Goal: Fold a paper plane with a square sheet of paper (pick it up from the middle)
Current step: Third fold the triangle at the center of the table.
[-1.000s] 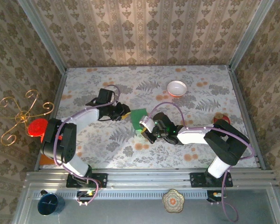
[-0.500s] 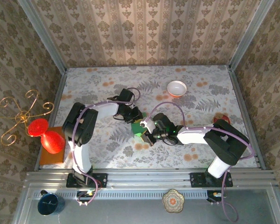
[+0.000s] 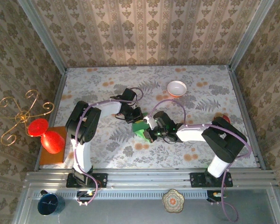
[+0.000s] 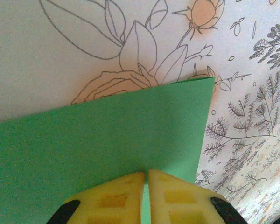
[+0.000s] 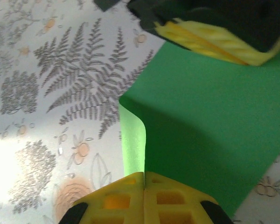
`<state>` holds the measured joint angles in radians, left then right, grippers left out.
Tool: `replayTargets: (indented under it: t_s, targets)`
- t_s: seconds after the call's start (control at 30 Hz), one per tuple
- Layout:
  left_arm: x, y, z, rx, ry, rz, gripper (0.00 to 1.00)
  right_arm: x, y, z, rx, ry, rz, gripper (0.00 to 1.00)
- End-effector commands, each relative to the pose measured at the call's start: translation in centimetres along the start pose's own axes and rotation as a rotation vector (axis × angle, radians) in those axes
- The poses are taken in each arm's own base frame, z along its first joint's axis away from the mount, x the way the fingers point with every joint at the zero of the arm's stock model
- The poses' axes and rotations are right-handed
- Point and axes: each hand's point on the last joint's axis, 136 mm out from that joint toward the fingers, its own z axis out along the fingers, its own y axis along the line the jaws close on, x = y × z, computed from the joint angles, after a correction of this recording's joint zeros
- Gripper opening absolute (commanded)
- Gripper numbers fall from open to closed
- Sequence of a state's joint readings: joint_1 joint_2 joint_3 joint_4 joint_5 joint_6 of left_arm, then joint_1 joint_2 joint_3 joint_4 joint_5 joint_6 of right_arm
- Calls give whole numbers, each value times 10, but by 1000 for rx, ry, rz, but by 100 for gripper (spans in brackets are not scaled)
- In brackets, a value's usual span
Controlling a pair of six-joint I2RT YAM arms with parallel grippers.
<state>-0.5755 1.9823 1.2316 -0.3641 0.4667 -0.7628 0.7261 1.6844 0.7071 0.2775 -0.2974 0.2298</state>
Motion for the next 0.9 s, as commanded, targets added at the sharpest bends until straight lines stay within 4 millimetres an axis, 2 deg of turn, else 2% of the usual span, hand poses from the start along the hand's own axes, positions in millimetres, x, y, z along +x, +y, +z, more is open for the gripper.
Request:
replayTargets:
  t_s: [0.0,0.4,0.63,0.77,0.87]
  targets:
    - [16,26,16,-84,68,-21,14,-2,-19,3,89,13,60,1]
    - [11,16,8,-38,37,-22,13,-1,-32,5,131,15,98,2]
    - [-4,-7,-20,21,-38,16,17,3,-35,6,136,30,99,2]
    - [-12,0,-32,11,-78,2,19,3,-34,5,129,31,104,2]
    - [-10,14,-28,-20,-62,-21,19,1,-33,5,125,26,104,2]
